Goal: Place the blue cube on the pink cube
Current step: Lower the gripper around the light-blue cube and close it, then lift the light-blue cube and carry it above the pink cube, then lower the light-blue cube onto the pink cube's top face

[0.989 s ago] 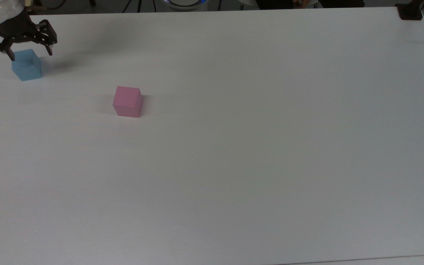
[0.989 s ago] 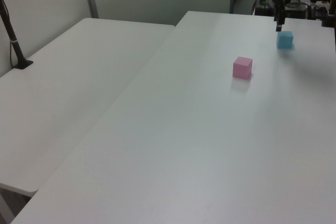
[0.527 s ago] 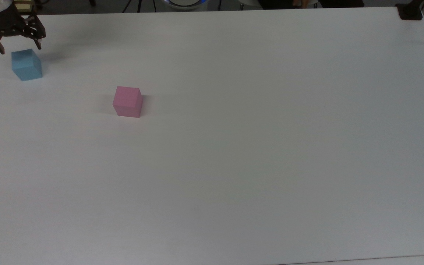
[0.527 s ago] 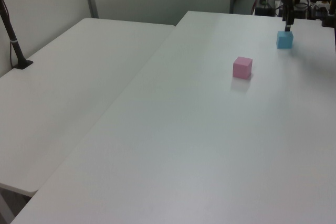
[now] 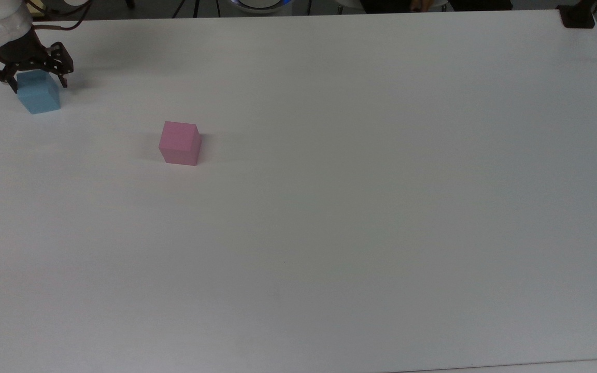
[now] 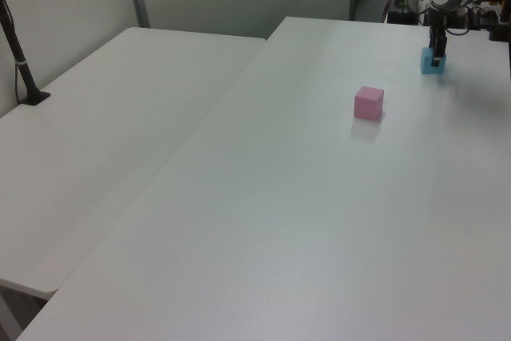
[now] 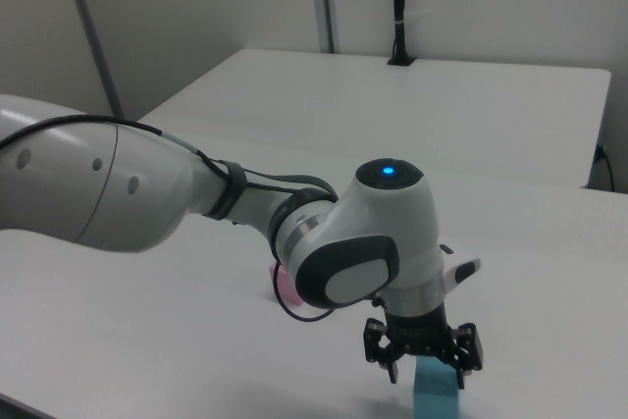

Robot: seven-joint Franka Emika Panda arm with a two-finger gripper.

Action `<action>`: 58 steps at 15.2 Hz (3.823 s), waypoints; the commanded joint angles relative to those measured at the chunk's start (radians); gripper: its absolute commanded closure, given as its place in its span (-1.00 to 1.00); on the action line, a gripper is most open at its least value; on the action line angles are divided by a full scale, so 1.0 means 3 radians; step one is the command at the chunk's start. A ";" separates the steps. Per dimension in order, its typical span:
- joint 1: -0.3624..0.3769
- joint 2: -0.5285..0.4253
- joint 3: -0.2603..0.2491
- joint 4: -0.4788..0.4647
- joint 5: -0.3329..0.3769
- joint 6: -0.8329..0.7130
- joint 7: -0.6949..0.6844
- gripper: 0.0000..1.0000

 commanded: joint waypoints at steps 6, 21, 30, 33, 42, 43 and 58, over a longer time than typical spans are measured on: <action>-0.0002 -0.0250 -0.0019 -0.0021 0.0077 -0.0284 -0.0028 -0.21; 0.0657 -0.0839 0.0017 0.1062 0.0537 -0.2141 0.1268 -0.21; 0.1403 -0.0727 0.0017 0.1171 0.0395 -0.2111 0.2543 -0.21; 0.1486 -0.0685 0.0022 0.1023 0.0364 -0.1785 0.2768 -0.20; 0.1603 -0.0522 0.0043 0.0405 0.0077 -0.1043 0.2784 -0.15; 0.1603 -0.0522 0.0043 0.0303 0.0021 -0.0956 0.2784 -0.15; 0.1695 -0.0445 0.0094 -0.0020 -0.0189 -0.0587 0.2978 -0.15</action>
